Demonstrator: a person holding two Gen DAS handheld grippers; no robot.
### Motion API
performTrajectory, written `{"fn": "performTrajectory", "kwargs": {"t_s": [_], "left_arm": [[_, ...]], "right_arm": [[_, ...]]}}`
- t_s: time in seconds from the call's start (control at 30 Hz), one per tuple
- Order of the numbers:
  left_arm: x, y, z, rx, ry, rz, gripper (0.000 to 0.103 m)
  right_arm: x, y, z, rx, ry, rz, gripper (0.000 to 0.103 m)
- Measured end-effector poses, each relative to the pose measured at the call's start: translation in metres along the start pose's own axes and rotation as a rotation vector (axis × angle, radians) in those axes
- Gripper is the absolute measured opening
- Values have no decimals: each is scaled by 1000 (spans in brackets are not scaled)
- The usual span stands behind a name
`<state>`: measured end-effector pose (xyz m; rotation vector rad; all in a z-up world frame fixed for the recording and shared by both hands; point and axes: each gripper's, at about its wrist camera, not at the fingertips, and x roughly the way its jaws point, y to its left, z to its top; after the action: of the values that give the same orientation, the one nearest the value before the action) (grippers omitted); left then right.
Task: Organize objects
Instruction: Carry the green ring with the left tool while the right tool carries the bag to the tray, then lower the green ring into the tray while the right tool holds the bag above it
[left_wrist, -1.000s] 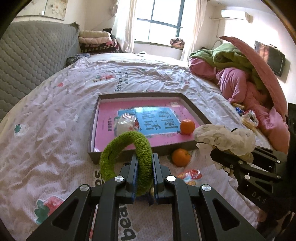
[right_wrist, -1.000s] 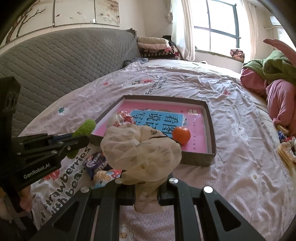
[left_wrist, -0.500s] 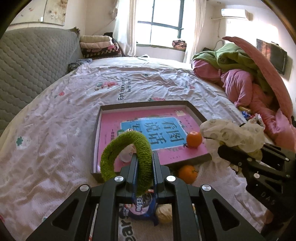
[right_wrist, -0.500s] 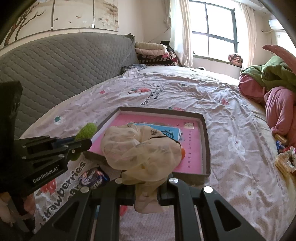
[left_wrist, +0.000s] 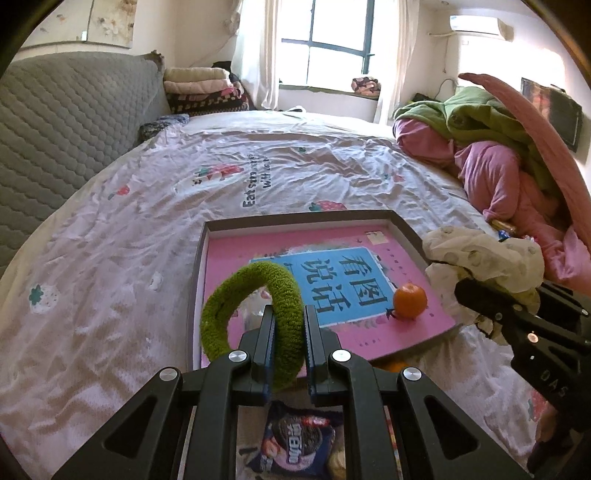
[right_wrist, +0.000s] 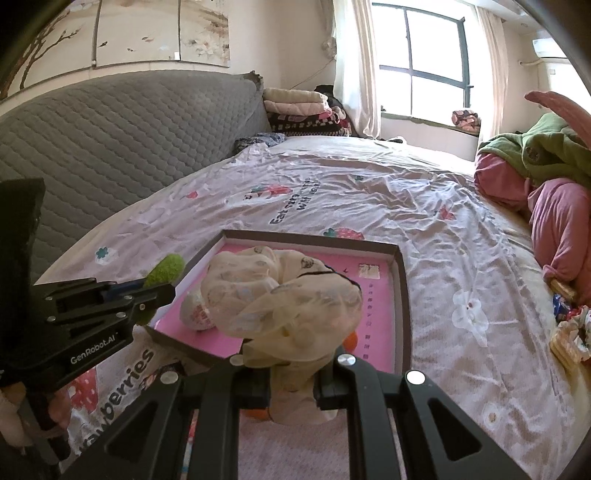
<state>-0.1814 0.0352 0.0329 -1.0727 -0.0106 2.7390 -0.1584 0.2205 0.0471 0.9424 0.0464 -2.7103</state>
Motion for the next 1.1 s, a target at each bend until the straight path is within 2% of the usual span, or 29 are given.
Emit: {"fn": "performTrajectory", "kwargs": {"t_s": [0.33, 0.6, 0.93, 1.1], "left_arm": [[24, 6, 18, -5, 12, -10, 13], [39, -3, 30, 26, 1, -31, 13], [61, -18, 32, 53, 25, -58, 14], [73, -28, 36, 53, 40, -47, 14]], "right_arm": [[20, -19, 13, -5, -3, -32, 16], [38, -30, 20, -17, 3, -62, 16], [65, -46, 14, -5, 65, -87, 16], [73, -48, 10, -4, 86, -100, 16]]}}
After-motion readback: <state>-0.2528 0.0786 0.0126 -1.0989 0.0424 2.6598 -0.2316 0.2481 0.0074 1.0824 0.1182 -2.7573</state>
